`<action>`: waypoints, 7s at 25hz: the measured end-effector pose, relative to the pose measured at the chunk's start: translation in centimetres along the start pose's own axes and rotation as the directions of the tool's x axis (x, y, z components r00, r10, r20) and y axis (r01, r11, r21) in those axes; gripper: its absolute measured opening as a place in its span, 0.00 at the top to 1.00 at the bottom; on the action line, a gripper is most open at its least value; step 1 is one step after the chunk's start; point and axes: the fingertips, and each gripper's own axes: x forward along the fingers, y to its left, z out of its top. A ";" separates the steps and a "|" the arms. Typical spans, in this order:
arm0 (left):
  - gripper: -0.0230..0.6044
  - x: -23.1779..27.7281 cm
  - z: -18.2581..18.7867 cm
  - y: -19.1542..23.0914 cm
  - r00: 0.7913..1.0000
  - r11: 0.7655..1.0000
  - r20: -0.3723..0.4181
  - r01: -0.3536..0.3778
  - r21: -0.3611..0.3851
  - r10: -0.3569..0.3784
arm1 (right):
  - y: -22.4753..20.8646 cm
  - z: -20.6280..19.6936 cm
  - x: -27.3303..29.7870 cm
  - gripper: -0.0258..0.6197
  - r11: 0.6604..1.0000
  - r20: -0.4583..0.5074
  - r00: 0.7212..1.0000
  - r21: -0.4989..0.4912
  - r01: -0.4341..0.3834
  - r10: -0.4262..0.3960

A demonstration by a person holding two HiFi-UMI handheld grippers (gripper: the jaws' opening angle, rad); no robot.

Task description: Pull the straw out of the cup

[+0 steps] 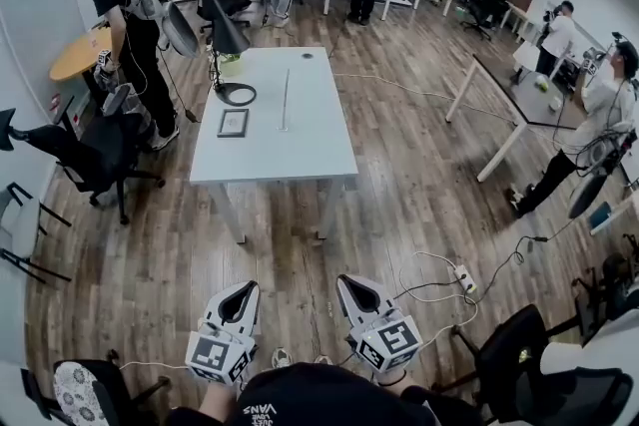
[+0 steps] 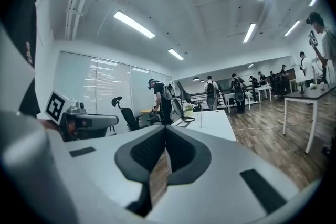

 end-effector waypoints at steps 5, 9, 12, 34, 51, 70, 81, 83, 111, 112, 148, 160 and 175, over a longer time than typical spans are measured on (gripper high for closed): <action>0.94 -0.3 0.1 0.7 1.000 1.000 0.000 0.016 0.004 -0.016 | 0.7 0.0 0.5 0.93 1.000 0.003 1.000 0.000 0.013 -0.013; 0.94 -0.4 -0.3 1.7 0.999 0.999 -0.002 0.034 0.004 -0.034 | 1.3 -0.4 1.2 0.93 1.000 0.002 1.000 0.002 0.029 -0.029; 0.94 -0.5 -0.4 2.3 0.998 0.998 -0.005 0.057 0.005 -0.057 | 1.8 -0.6 1.5 0.93 0.999 0.003 0.999 0.000 0.047 -0.047; 0.94 5.6 0.2 5.5 0.999 0.999 -0.009 0.051 -0.009 -0.051 | -3.4 0.2 5.8 0.93 0.998 0.012 0.998 0.021 0.063 -0.064; 0.94 15.6 1.0 7.4 0.999 0.999 -0.013 -0.042 -0.007 0.042 | -12.7 1.4 12.6 0.93 0.999 0.006 0.999 0.016 -0.035 0.035; 0.95 20.0 1.2 11.5 0.994 0.993 -0.012 -0.113 -0.039 0.112 | -16.4 2.2 18.4 0.93 0.997 -0.012 0.997 0.009 -0.079 0.080; 0.94 25.2 3.4 16.0 0.999 0.999 -0.003 -0.032 -0.010 0.032 | -18.4 4.1 23.7 0.93 1.000 0.007 1.000 0.007 -0.020 0.020; 0.95 25.8 3.6 16.7 1.000 1.000 -0.002 -0.025 -0.010 0.025 | -18.7 4.2 24.6 0.93 1.000 0.006 1.000 0.006 -0.016 0.016; 0.94 32.3 3.6 26.9 0.998 0.998 -0.021 0.055 -0.024 -0.056 | -20.2 4.6 35.8 0.93 0.998 0.001 0.999 0.018 0.054 -0.054; 0.95 32.7 3.5 27.1 0.998 0.998 -0.024 0.053 -0.026 -0.054 | -20.4 4.6 36.2 0.93 0.998 -0.001 0.999 0.019 0.051 -0.051; 0.94 49.3 5.6 31.7 0.999 1.000 -0.039 -0.014 0.001 0.014 | -32.4 7.6 49.3 0.93 0.994 -0.002 0.994 0.013 -0.109 0.109; 0.94 53.4 4.8 32.4 0.998 1.000 -0.056 -0.015 0.016 0.016 | -34.4 7.3 51.0 0.93 0.990 -0.012 0.990 0.022 -0.140 0.140; 0.95 57.8 4.0 34.1 0.996 1.000 -0.089 -0.011 0.012 0.012 | -36.4 7.2 51.9 0.93 0.993 -0.025 0.993 0.026 -0.115 0.115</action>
